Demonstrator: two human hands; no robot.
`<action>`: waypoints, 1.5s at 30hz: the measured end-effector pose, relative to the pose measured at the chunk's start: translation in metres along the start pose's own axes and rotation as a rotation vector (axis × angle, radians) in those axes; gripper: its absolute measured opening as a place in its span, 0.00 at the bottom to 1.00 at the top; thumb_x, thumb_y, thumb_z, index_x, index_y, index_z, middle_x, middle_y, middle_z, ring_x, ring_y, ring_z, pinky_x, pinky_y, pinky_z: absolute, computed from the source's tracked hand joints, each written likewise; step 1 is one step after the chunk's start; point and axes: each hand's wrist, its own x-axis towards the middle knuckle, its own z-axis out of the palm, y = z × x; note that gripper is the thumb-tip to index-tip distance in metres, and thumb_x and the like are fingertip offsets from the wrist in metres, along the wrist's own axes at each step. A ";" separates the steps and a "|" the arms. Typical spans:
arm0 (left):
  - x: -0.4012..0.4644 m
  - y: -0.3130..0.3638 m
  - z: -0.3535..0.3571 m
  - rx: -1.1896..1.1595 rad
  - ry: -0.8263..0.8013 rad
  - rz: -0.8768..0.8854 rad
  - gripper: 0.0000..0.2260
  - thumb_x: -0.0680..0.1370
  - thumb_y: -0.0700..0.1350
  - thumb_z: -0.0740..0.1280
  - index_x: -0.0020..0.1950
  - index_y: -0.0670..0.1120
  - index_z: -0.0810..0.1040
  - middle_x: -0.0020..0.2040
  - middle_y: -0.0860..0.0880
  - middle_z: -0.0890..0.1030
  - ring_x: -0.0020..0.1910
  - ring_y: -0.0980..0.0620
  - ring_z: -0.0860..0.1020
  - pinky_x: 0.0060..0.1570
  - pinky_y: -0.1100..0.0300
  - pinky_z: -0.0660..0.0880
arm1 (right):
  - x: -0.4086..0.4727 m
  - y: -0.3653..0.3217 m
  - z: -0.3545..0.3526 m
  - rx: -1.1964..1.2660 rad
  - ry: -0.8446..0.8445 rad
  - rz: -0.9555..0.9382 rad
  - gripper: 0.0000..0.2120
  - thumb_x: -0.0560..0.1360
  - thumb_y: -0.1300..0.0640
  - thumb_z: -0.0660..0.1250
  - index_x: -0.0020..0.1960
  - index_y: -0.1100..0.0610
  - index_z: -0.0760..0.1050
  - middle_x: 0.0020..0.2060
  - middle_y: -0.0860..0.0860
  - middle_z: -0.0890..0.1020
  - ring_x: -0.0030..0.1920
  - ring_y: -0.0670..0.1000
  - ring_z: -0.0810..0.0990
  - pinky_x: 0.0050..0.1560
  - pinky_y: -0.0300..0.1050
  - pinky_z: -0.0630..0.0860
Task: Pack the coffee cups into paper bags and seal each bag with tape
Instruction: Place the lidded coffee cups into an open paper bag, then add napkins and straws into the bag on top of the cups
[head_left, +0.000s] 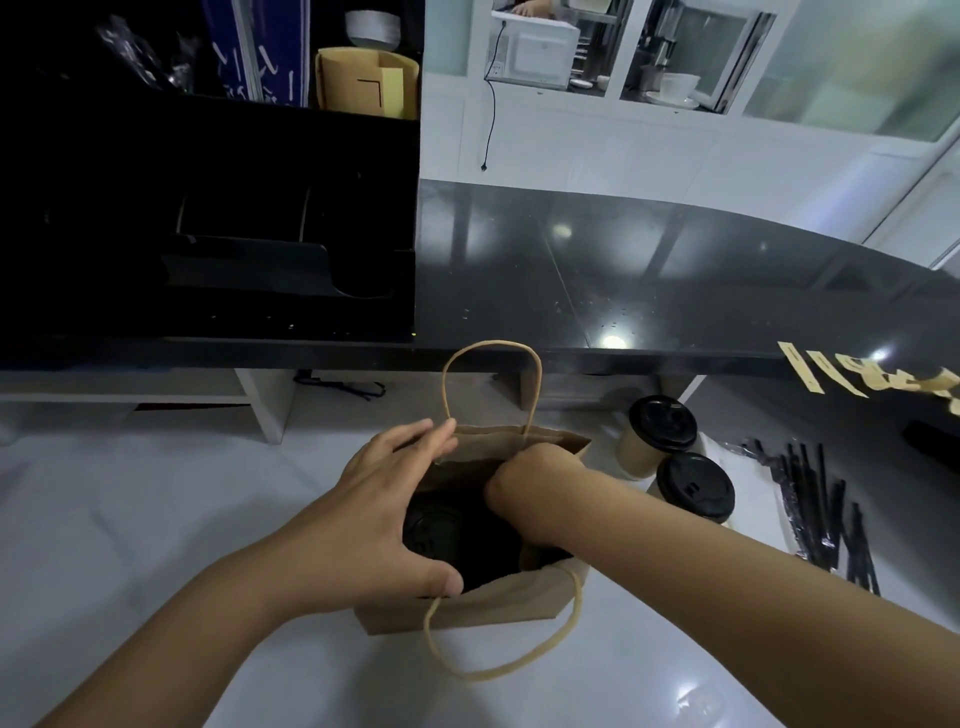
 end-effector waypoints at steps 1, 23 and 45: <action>0.000 0.000 0.000 -0.002 0.002 -0.001 0.51 0.58 0.64 0.71 0.69 0.72 0.38 0.69 0.72 0.44 0.71 0.69 0.41 0.69 0.61 0.60 | -0.001 0.000 0.000 0.014 0.007 0.000 0.15 0.79 0.58 0.63 0.65 0.58 0.72 0.58 0.54 0.77 0.58 0.54 0.76 0.61 0.48 0.71; 0.026 0.014 0.013 0.014 -0.005 0.107 0.49 0.65 0.59 0.74 0.75 0.62 0.44 0.72 0.66 0.46 0.74 0.57 0.47 0.69 0.53 0.59 | -0.082 -0.008 0.094 1.102 1.305 0.486 0.12 0.72 0.59 0.72 0.39 0.43 0.74 0.50 0.44 0.78 0.55 0.45 0.72 0.55 0.36 0.68; 0.030 0.192 0.058 0.000 0.517 0.504 0.14 0.76 0.52 0.59 0.59 0.54 0.78 0.56 0.62 0.76 0.62 0.62 0.71 0.59 0.73 0.64 | -0.101 0.098 0.217 1.347 1.380 0.351 0.11 0.71 0.65 0.72 0.38 0.50 0.78 0.47 0.48 0.80 0.49 0.45 0.78 0.49 0.40 0.76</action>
